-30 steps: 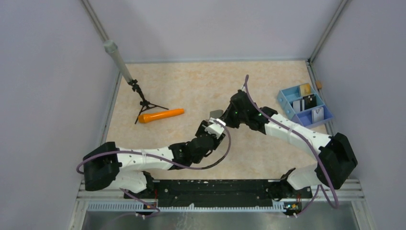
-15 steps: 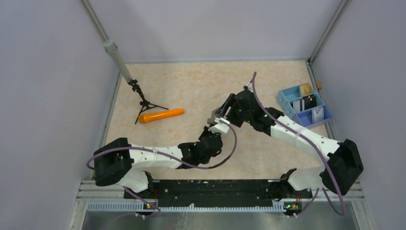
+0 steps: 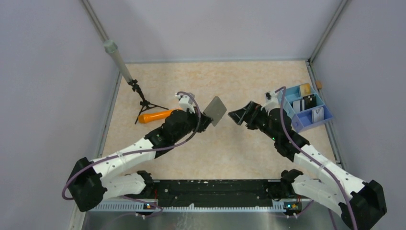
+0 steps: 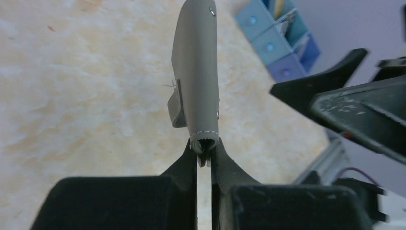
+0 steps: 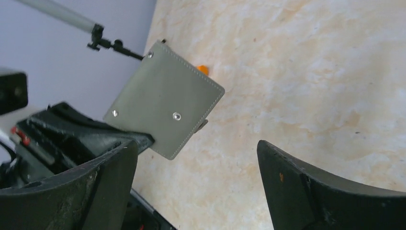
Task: Put the credit cards into the card holder
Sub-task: Close the card holder at the center of the board.
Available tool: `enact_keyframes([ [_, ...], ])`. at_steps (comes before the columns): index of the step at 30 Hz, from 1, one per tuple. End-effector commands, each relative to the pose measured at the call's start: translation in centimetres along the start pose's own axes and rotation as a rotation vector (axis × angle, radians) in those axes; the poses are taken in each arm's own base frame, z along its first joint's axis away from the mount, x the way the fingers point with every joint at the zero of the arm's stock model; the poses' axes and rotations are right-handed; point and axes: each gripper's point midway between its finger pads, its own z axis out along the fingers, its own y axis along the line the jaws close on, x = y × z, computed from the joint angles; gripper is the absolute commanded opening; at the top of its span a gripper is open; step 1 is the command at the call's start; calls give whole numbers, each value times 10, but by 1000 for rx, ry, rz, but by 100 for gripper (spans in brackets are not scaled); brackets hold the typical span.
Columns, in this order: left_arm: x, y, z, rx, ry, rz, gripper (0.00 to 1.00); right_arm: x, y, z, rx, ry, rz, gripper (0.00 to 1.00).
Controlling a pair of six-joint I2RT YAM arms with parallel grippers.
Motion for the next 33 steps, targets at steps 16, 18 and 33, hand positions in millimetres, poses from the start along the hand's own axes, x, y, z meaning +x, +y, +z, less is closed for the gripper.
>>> enact_keyframes([
  [16,-47,-109,-98,741,-57,-384,0,-19,97,-22,-526,-61,-64,92],
  [18,-43,-108,-99,746,-42,-386,0,-19,105,-26,-571,-55,-69,89],
  [33,-12,-40,-73,346,96,-92,99,-1,102,-22,-459,182,-276,0],
])
